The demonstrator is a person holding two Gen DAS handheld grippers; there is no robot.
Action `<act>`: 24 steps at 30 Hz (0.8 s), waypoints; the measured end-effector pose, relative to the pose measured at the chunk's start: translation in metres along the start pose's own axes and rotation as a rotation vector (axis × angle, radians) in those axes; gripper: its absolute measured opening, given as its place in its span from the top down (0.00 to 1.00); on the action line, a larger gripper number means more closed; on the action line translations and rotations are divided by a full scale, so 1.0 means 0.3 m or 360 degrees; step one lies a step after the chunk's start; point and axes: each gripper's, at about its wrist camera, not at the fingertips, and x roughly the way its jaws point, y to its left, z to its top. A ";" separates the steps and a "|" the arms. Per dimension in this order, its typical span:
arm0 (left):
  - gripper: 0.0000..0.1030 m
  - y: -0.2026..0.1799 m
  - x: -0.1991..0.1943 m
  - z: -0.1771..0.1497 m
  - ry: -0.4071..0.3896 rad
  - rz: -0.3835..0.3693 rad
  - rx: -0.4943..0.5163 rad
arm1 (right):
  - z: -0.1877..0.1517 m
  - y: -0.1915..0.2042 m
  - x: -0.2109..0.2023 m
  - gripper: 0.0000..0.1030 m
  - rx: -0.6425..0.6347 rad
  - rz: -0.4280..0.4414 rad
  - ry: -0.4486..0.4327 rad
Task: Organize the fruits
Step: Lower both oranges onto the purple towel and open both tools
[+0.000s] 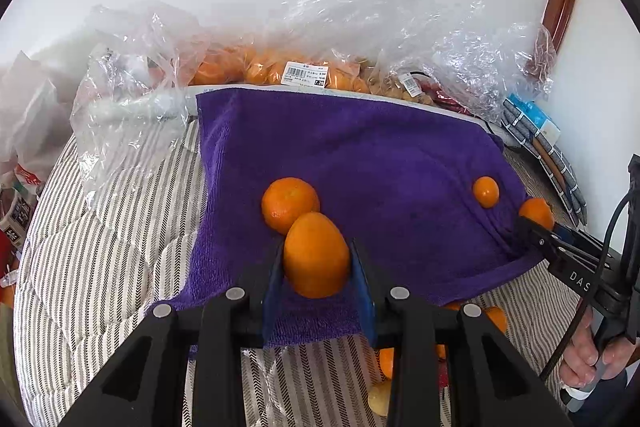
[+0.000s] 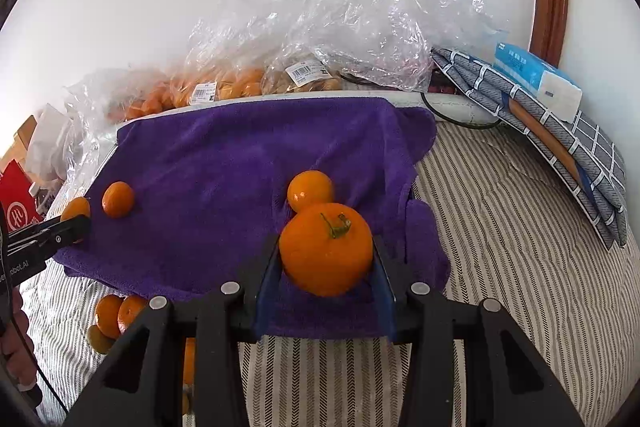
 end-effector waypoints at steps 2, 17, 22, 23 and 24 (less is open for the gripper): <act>0.70 0.001 0.015 -0.005 0.0016 0.0009 -0.0001 | -0.002 0.001 0.013 0.59 -0.0003 -0.0005 0.0007; 0.70 -0.004 0.050 -0.023 0.0056 0.0042 0.0025 | -0.018 0.021 0.044 0.58 -0.0055 -0.0016 0.0040; 0.63 -0.013 0.024 -0.023 0.0042 0.0051 0.0033 | -0.022 0.011 0.009 0.58 -0.0026 -0.0007 0.0036; 0.56 -0.014 0.013 -0.025 0.0030 0.0064 0.0031 | -0.025 0.010 -0.005 0.57 -0.0021 -0.0006 0.0033; 0.53 -0.017 0.003 -0.027 0.0017 0.0080 0.0030 | -0.026 0.010 -0.015 0.56 -0.0019 -0.0008 0.0032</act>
